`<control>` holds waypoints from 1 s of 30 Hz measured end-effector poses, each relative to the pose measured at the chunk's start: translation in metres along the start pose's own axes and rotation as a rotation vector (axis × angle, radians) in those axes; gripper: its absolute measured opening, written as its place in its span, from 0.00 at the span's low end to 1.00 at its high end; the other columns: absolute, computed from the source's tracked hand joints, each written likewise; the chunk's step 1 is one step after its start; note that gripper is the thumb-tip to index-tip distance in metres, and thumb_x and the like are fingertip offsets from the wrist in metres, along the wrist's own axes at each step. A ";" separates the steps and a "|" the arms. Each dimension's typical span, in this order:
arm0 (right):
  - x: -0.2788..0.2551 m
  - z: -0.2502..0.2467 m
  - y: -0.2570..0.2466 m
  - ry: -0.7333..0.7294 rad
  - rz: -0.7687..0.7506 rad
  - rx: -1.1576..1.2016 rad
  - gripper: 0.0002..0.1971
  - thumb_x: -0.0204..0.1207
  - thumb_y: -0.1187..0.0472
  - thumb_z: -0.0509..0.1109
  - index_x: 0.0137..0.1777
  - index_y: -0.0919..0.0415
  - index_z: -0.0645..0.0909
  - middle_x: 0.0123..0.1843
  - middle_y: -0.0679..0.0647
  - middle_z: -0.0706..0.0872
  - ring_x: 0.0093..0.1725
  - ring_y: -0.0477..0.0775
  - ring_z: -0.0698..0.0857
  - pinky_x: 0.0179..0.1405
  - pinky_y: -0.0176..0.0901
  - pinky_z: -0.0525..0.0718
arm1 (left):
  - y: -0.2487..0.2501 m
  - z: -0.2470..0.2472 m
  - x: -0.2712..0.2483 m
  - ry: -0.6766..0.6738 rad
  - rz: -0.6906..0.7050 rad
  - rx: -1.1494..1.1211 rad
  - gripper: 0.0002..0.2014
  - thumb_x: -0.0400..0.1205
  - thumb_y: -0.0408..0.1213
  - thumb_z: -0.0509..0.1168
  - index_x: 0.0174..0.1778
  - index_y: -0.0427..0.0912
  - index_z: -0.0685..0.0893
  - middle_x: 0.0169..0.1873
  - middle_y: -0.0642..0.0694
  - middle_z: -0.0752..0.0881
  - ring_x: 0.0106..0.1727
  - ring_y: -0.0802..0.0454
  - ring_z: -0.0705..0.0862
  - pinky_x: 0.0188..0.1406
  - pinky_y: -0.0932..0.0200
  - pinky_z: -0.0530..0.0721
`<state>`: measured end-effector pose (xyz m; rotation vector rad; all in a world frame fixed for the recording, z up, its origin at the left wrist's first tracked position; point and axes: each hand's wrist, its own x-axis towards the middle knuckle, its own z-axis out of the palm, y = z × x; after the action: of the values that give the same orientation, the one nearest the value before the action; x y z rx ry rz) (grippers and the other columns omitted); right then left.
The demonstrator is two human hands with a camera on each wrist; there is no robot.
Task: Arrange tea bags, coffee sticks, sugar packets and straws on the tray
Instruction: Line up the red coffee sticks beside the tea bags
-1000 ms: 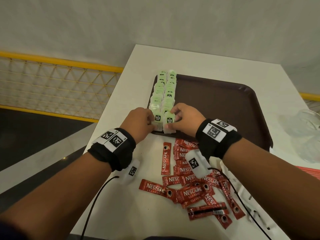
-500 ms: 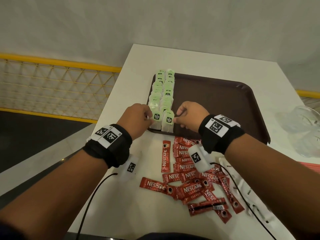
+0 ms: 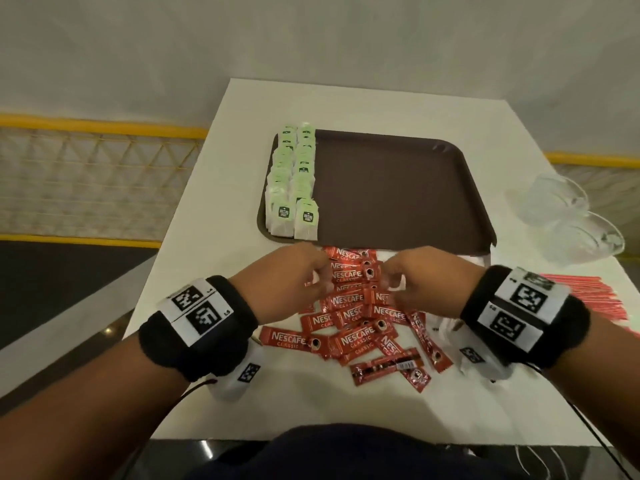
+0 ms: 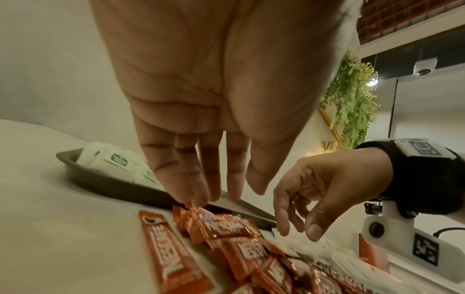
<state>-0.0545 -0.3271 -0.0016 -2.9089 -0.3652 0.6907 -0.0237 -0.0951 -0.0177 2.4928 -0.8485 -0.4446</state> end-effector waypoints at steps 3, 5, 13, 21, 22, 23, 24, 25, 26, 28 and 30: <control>-0.007 0.011 0.005 -0.008 0.038 -0.041 0.18 0.75 0.49 0.73 0.64 0.48 0.80 0.58 0.45 0.84 0.56 0.47 0.82 0.58 0.44 0.83 | 0.011 0.017 0.002 0.000 -0.019 0.062 0.07 0.84 0.50 0.65 0.51 0.52 0.82 0.50 0.55 0.81 0.50 0.57 0.81 0.48 0.60 0.80; -0.009 0.018 0.007 -0.012 0.024 -0.074 0.21 0.73 0.46 0.74 0.64 0.49 0.80 0.58 0.47 0.84 0.55 0.48 0.82 0.58 0.45 0.82 | 0.018 0.026 0.005 0.002 -0.055 0.099 0.10 0.83 0.53 0.65 0.53 0.51 0.79 0.51 0.54 0.78 0.50 0.55 0.78 0.49 0.59 0.79; -0.003 0.033 0.011 0.060 -0.028 -0.114 0.16 0.73 0.49 0.73 0.58 0.52 0.81 0.52 0.50 0.84 0.53 0.52 0.81 0.54 0.46 0.83 | 0.039 0.048 0.016 0.020 -0.058 0.278 0.26 0.84 0.49 0.65 0.77 0.48 0.68 0.73 0.47 0.73 0.71 0.48 0.72 0.67 0.54 0.73; 0.001 0.031 0.016 0.086 -0.036 -0.010 0.11 0.74 0.48 0.73 0.53 0.50 0.80 0.47 0.47 0.84 0.48 0.51 0.82 0.48 0.45 0.83 | 0.039 0.050 0.023 -0.022 -0.150 0.336 0.26 0.83 0.49 0.66 0.76 0.47 0.70 0.72 0.46 0.76 0.69 0.45 0.75 0.67 0.50 0.75; 0.001 0.031 0.017 0.103 -0.047 -0.012 0.08 0.76 0.49 0.72 0.51 0.50 0.80 0.46 0.47 0.84 0.46 0.50 0.83 0.47 0.44 0.83 | 0.038 0.050 0.023 -0.027 -0.154 0.350 0.26 0.83 0.51 0.66 0.75 0.48 0.71 0.70 0.46 0.76 0.68 0.46 0.75 0.66 0.50 0.75; 0.001 0.030 0.018 0.119 -0.052 -0.011 0.05 0.77 0.51 0.70 0.47 0.50 0.80 0.43 0.46 0.84 0.45 0.50 0.83 0.45 0.43 0.82 | 0.038 0.049 0.024 -0.032 -0.156 0.363 0.26 0.82 0.53 0.65 0.75 0.48 0.72 0.69 0.47 0.77 0.68 0.46 0.75 0.66 0.50 0.75; 0.001 0.029 0.020 0.128 -0.057 0.002 0.04 0.78 0.53 0.70 0.43 0.48 0.78 0.40 0.44 0.82 0.42 0.48 0.81 0.42 0.40 0.80 | 0.037 0.049 0.024 -0.037 -0.155 0.371 0.26 0.82 0.55 0.65 0.74 0.49 0.73 0.68 0.47 0.77 0.67 0.47 0.74 0.65 0.49 0.74; 0.002 0.029 0.020 0.128 -0.054 0.025 0.09 0.78 0.54 0.69 0.38 0.46 0.74 0.37 0.43 0.79 0.39 0.45 0.79 0.38 0.37 0.76 | 0.037 0.049 0.024 -0.044 -0.152 0.374 0.27 0.81 0.58 0.65 0.73 0.49 0.74 0.68 0.47 0.77 0.66 0.47 0.74 0.64 0.49 0.74; 0.002 0.028 0.021 0.122 -0.056 0.048 0.12 0.79 0.55 0.69 0.35 0.45 0.71 0.35 0.42 0.78 0.37 0.44 0.78 0.35 0.35 0.73 | 0.036 0.048 0.024 -0.054 -0.150 0.375 0.28 0.80 0.60 0.65 0.73 0.49 0.74 0.68 0.47 0.77 0.66 0.47 0.74 0.64 0.49 0.74; 0.001 0.025 0.022 0.125 -0.062 0.093 0.09 0.79 0.55 0.70 0.38 0.47 0.77 0.37 0.43 0.82 0.39 0.45 0.80 0.38 0.37 0.77 | 0.036 0.048 0.025 -0.076 -0.150 0.386 0.29 0.79 0.60 0.67 0.73 0.49 0.74 0.67 0.47 0.77 0.65 0.46 0.75 0.62 0.50 0.75; 0.000 0.021 0.022 0.147 -0.070 0.146 0.04 0.79 0.54 0.70 0.46 0.53 0.83 0.42 0.45 0.86 0.42 0.46 0.84 0.44 0.39 0.82 | 0.036 0.048 0.025 -0.073 -0.148 0.381 0.27 0.80 0.57 0.68 0.71 0.49 0.75 0.65 0.47 0.78 0.63 0.46 0.77 0.60 0.51 0.75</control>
<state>-0.0598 -0.3467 -0.0237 -2.7728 -0.3810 0.4685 -0.0433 -0.1520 -0.0429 2.9199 -0.8453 -0.4609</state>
